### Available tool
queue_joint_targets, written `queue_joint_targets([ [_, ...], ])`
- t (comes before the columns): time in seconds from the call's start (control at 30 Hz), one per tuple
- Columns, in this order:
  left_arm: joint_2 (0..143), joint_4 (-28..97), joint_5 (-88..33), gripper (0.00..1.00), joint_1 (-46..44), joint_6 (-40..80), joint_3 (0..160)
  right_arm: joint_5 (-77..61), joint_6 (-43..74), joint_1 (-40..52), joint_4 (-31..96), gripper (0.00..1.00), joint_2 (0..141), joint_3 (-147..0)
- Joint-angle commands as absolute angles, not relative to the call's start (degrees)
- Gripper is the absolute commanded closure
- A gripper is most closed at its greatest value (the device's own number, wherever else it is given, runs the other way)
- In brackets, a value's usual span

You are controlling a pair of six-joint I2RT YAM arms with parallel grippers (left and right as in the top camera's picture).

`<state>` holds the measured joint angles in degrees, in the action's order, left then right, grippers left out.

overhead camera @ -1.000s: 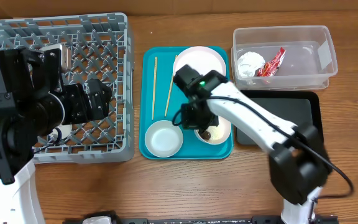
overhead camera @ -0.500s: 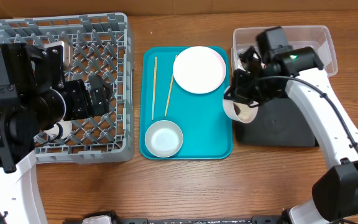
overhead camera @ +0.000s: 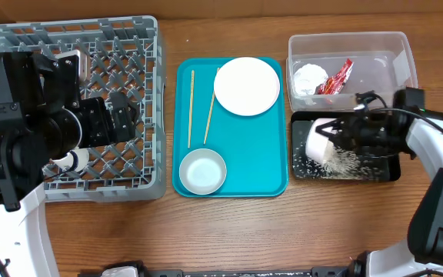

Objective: Sort waste into correct bins and load items into the dishwasher
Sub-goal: 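Tip the pink bowl over the black tray to dump the rice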

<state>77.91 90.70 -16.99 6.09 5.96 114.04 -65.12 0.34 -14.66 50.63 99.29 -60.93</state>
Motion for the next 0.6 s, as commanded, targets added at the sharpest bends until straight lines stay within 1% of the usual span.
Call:
queue_joint_targets([
  [0.0, 78.3, 90.6, -17.4, 0.00, 5.9, 5.1, 114.5, -75.6, -5.7, -17.2, 50.2, 0.96, 98.6, -60.3],
  [0.13, 78.3, 90.6, -17.4, 0.00, 5.9, 5.1, 114.5, -80.8, -8.4, -18.0, 50.0, 0.96, 98.6, -60.3],
  [0.2, 78.3, 90.6, -17.4, 0.00, 5.9, 5.1, 114.5, -79.0, -8.3, -18.0, 49.5, 0.96, 98.6, -60.3],
  [0.27, 78.3, 90.6, -17.4, 0.00, 5.9, 5.1, 114.5, -74.1, -5.4, -18.0, 49.1, 0.96, 98.7, -60.3],
  [0.3, 78.3, 90.6, -17.4, 0.00, 5.9, 5.1, 114.5, -74.0, -4.4, -18.0, 49.1, 0.96, 98.8, -60.3],
  [0.4, 78.3, 90.6, -17.4, 0.00, 5.9, 5.1, 114.5, -74.2, -3.8, -18.1, 48.6, 0.96, 98.8, -60.3],
  [0.47, 78.3, 90.6, -17.4, 0.00, 5.9, 5.1, 114.5, -75.5, 1.3, -18.4, 48.4, 0.96, 99.0, -60.3],
  [0.5, 78.4, 90.6, -17.4, 0.00, 5.9, 5.1, 114.5, -79.5, 1.2, -18.4, 48.4, 0.96, 99.0, -60.3],
  [0.57, 78.4, 90.6, -17.4, 0.00, 5.9, 5.1, 114.5, -78.9, 1.1, -18.4, 47.0, 0.96, 99.0, -60.3],
])
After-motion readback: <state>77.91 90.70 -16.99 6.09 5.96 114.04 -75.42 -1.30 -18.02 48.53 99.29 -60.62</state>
